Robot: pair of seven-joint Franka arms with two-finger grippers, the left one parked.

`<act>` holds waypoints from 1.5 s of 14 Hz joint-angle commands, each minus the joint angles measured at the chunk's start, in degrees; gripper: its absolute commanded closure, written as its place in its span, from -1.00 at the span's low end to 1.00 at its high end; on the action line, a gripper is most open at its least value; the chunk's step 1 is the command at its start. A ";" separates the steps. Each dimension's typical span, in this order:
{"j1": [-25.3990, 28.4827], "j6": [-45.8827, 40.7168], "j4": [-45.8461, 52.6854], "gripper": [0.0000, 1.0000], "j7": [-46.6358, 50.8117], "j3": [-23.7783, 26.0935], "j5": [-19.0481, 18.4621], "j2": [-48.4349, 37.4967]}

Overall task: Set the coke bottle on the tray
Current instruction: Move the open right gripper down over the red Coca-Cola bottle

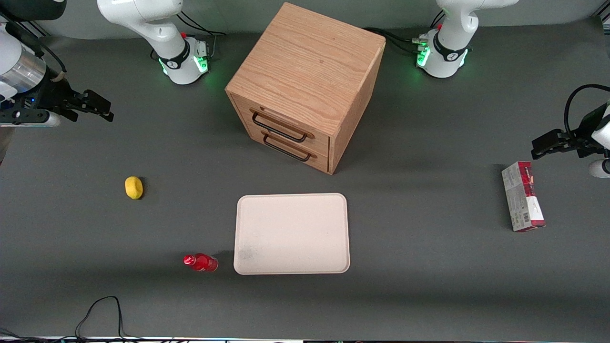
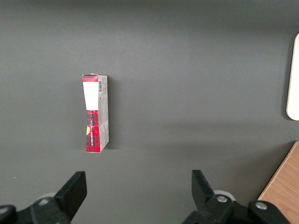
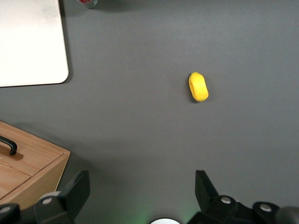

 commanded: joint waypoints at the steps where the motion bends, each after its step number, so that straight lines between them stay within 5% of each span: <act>1: 0.28 -2.19 3.51 -1.00 -0.81 -0.27 0.17 2.89; 5: 1.23 -2.45 12.79 -1.00 -0.99 0.34 0.34 10.25; 13: 1.77 -9.14 57.27 -1.00 -0.81 7.02 0.69 44.43; 21: 3.17 9.21 60.47 -1.00 -0.72 8.52 0.61 60.88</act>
